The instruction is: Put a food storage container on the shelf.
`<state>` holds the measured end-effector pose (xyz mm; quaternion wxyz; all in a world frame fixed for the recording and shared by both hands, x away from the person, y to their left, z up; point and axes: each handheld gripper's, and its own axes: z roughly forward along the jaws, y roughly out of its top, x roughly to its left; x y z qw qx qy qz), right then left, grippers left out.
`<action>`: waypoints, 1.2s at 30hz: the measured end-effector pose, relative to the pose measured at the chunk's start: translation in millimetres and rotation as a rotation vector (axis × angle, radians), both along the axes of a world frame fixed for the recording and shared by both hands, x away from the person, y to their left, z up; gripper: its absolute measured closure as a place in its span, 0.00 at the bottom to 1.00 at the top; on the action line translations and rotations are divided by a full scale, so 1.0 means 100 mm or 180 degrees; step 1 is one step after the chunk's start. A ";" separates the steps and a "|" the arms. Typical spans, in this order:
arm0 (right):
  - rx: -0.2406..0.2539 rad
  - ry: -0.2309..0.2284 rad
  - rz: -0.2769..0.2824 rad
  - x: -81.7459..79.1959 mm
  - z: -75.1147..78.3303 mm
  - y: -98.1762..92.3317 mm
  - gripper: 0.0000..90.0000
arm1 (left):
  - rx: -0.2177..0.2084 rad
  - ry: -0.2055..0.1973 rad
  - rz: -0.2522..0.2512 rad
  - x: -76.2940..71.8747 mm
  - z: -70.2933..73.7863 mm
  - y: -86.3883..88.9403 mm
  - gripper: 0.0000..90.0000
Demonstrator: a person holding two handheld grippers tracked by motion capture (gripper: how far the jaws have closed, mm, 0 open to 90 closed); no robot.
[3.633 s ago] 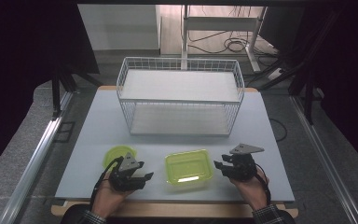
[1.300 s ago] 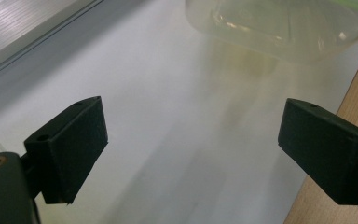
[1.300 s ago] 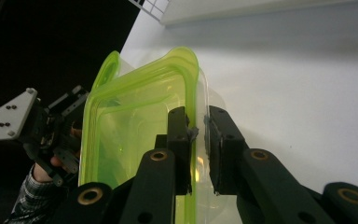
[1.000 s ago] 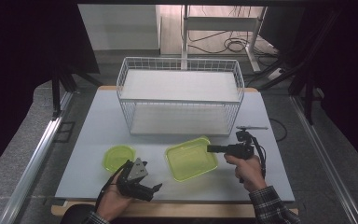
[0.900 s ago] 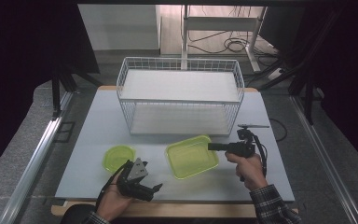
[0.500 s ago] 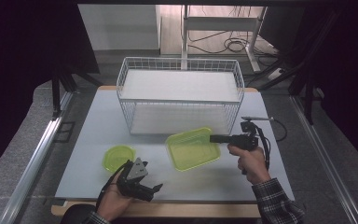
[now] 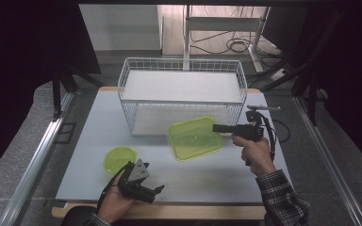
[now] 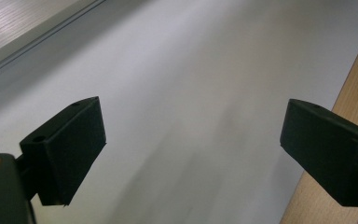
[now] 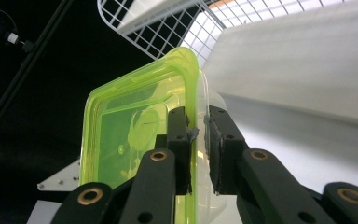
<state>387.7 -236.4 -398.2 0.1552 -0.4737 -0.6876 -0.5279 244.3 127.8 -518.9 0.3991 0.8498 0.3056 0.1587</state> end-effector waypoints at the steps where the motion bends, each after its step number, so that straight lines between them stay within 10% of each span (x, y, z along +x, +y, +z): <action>1: 0.0006 -0.0008 -0.0005 0.01 0.03 0.00 0.89 | -0.0003 -0.0002 0.0003 0.00 0.00 0.00 0.07; 36: 0.0043 -0.0323 -0.0245 0.43 0.72 0.21 0.89 | -0.0005 -0.0011 0.0034 0.00 0.00 0.01 0.07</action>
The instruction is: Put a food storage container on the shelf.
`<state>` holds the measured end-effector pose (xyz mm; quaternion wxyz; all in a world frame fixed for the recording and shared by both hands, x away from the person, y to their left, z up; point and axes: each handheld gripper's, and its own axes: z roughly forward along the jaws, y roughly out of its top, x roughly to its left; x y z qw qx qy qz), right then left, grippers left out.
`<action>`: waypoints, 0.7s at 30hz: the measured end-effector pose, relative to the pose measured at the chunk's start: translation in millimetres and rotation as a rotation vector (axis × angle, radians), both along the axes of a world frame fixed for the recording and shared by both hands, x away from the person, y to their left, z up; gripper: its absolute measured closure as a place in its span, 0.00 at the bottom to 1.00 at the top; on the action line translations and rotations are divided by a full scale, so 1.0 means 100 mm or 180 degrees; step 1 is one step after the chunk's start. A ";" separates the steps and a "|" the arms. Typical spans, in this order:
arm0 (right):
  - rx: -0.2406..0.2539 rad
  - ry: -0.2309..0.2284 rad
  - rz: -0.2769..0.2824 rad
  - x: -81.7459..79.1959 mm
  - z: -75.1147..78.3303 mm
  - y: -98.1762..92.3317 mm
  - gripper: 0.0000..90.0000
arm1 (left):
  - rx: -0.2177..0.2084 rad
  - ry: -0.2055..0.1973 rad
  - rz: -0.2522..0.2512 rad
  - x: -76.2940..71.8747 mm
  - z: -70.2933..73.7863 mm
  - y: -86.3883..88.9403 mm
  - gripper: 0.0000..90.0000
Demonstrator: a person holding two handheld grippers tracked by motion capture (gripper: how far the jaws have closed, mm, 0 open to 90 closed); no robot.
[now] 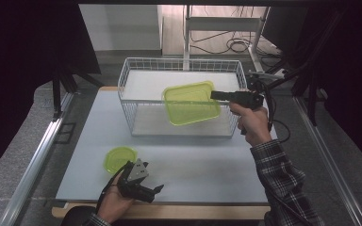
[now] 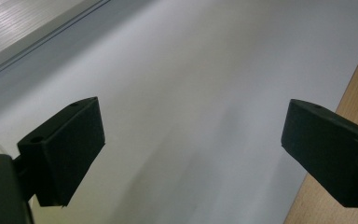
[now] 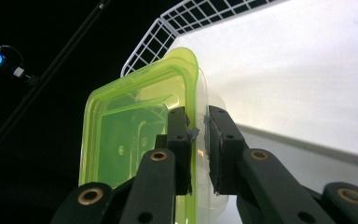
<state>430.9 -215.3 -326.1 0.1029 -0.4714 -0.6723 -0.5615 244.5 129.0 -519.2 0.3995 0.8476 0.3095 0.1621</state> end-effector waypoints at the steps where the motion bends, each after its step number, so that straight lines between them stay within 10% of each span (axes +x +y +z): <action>1: -0.0001 -0.0017 -0.0012 0.02 0.02 0.01 0.89 | 0.0001 -0.0001 0.0001 0.00 0.00 0.00 0.07; 21: -0.0062 -0.0106 -0.0277 0.27 0.19 0.12 0.89 | 0.0025 -0.0003 -0.0008 0.00 0.00 0.00 0.07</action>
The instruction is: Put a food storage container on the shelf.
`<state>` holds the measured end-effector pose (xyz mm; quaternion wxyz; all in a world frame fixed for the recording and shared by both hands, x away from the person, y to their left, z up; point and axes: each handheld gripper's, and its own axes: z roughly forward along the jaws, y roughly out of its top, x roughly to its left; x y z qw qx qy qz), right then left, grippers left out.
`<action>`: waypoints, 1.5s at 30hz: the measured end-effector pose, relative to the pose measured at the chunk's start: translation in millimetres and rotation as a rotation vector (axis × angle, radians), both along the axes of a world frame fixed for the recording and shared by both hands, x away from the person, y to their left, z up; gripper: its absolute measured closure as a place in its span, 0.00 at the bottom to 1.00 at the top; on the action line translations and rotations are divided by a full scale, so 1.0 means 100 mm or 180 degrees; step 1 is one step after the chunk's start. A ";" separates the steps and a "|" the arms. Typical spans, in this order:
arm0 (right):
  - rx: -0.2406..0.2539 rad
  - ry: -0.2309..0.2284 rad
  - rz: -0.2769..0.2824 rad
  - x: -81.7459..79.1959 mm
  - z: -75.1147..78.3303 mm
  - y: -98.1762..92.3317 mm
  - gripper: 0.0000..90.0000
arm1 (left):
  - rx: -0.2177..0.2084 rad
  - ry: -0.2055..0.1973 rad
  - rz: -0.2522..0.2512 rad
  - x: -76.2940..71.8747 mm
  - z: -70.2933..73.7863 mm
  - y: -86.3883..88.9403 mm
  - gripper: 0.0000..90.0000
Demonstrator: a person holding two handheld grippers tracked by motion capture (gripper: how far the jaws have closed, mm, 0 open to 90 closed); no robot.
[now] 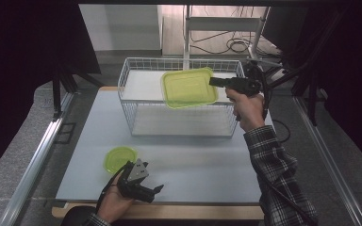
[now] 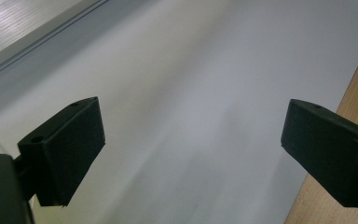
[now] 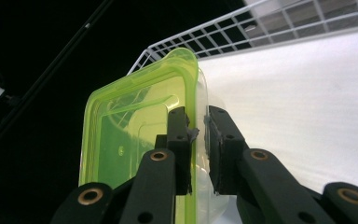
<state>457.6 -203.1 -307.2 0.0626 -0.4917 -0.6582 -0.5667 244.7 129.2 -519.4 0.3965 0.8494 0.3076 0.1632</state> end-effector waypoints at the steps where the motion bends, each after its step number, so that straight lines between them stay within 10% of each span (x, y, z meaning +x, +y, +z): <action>1: -0.0003 0.0000 -0.0019 0.01 0.01 0.00 0.89 | 0.0002 -0.0001 0.0000 0.00 0.00 0.00 0.07; 29: -0.0237 -0.0006 -0.0426 0.33 -0.06 0.22 0.88 | 0.0013 0.0001 -0.0003 0.00 0.00 0.01 0.07; 45: -0.0725 -0.0149 -0.0498 0.34 -0.14 0.28 0.73 | 0.0014 -0.0002 -0.0004 -0.01 0.00 0.01 0.07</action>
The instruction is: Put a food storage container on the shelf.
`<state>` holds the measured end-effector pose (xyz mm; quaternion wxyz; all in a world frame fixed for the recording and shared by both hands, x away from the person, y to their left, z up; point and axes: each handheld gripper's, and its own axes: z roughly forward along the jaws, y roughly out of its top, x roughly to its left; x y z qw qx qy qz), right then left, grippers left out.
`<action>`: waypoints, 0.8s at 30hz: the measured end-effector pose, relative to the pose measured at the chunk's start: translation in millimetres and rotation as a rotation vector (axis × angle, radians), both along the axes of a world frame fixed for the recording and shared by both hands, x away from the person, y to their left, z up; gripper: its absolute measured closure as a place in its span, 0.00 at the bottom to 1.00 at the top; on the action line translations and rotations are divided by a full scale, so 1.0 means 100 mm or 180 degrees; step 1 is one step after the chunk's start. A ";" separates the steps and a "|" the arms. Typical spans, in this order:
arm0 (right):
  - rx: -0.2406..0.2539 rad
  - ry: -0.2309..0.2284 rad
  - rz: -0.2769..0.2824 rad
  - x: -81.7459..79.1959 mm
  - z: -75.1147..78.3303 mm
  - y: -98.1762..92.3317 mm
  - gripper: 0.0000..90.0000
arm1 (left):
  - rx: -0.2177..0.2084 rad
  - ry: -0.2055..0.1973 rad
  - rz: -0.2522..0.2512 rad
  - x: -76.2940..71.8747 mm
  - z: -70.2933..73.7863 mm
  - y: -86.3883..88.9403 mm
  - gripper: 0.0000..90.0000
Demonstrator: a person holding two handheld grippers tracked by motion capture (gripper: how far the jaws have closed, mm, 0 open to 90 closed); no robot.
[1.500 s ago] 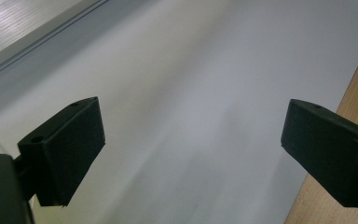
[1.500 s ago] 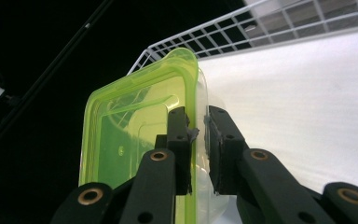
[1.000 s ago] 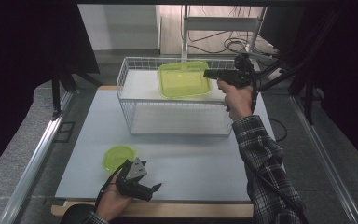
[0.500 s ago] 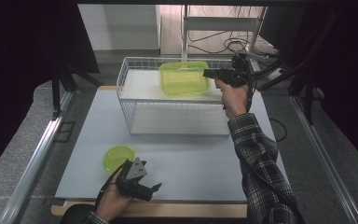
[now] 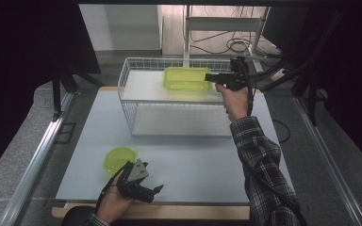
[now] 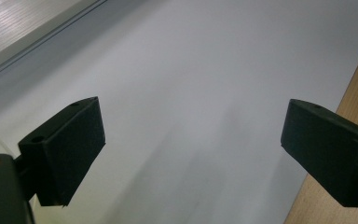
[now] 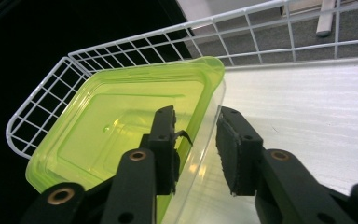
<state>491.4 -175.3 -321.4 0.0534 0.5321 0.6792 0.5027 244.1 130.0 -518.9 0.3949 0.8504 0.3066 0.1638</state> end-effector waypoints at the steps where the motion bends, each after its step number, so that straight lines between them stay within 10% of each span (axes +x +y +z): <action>1: 0.0012 -0.0007 0.0009 0.01 -0.01 0.00 0.71 | -0.0006 -0.0002 -0.0001 0.00 0.00 0.00 0.07; 24: -0.0451 -0.0612 0.0531 -0.35 0.06 -0.06 0.24 | -0.0252 -0.0104 -0.0022 -0.01 0.05 0.03 0.05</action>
